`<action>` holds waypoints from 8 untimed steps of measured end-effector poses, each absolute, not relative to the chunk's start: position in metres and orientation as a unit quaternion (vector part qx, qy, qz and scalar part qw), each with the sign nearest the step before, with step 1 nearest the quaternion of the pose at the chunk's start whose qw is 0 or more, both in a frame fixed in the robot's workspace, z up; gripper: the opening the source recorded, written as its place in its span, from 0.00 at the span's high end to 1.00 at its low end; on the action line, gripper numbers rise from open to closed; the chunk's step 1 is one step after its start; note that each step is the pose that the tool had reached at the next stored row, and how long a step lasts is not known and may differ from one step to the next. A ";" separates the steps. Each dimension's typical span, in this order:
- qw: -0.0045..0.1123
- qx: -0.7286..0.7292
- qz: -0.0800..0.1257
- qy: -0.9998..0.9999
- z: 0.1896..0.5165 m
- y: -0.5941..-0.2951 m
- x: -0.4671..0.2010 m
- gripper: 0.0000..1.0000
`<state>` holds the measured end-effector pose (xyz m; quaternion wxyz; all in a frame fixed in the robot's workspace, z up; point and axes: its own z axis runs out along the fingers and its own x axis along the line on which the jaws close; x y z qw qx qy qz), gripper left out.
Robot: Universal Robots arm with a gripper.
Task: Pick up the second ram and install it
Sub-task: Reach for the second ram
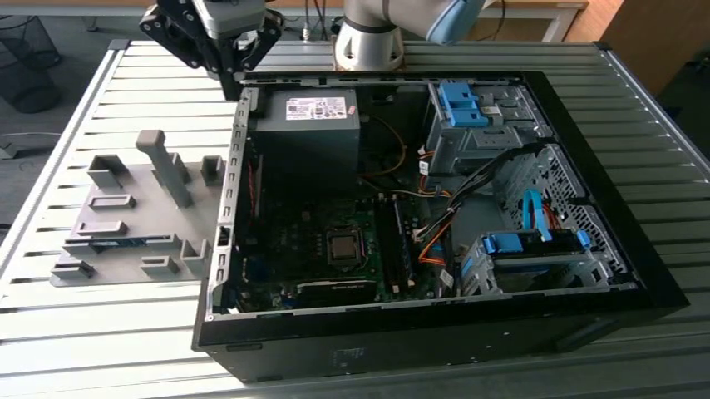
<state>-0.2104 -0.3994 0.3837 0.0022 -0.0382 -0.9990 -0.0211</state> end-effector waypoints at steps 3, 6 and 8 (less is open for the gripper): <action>0.002 -0.038 -0.021 -0.999 0.383 -0.401 -0.221 0.89; 0.001 -0.038 -0.021 -0.999 0.383 -0.403 -0.232 0.89; 0.001 -0.038 -0.021 -0.999 0.382 -0.403 -0.239 0.89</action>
